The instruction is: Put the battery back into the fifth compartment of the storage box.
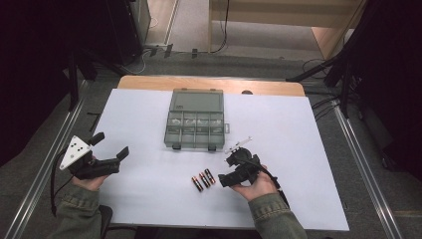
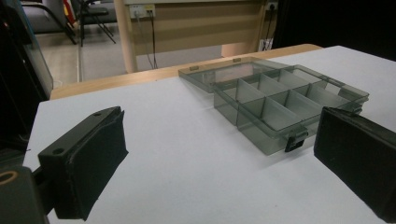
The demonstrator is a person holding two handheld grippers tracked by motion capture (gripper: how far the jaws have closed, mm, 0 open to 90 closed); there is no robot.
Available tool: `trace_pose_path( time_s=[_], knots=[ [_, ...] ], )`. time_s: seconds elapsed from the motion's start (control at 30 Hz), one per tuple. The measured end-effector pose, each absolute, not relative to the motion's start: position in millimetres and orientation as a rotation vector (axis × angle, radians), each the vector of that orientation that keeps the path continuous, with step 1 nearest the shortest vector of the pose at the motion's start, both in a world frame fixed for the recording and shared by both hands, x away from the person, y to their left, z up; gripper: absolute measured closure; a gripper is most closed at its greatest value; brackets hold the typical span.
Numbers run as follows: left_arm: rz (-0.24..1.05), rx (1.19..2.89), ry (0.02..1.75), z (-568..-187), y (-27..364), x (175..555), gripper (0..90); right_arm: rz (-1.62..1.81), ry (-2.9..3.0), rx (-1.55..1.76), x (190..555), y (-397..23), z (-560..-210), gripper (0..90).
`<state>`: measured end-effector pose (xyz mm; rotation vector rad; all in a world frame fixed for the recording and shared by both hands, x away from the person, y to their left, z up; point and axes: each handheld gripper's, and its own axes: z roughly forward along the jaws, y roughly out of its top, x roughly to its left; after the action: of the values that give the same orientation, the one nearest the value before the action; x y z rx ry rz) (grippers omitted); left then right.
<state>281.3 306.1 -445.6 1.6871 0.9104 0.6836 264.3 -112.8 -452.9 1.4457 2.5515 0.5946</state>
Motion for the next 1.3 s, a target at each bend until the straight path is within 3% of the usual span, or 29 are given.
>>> trace_pose_path(
  time_s=[0.43, 0.7, 1.1, 1.2, 1.3],
  knots=[
    [0.675, 1.679, 0.911, -446, 307, 283, 2.5, 0.524, 2.615, 1.429, 277, -67, -462, 21.7],
    [0.668, 1.66, 0.918, -444, 310, 284, 2.5, 0.458, 2.639, 1.428, 283, -59, -469, 42.0],
    [0.677, 1.66, 0.918, -444, 310, 284, 2.5, 0.43, 2.672, 1.429, 285, -56, -472, 53.6],
    [0.674, 1.66, 0.914, -444, 310, 284, 2.6, 0.42, 2.676, 1.445, 286, -54, -473, 64.6],
    [0.673, 1.659, 0.916, -444, 310, 284, 2.6, 0.412, 2.687, 1.458, 286, -53, -473, 68.3]
  ],
)
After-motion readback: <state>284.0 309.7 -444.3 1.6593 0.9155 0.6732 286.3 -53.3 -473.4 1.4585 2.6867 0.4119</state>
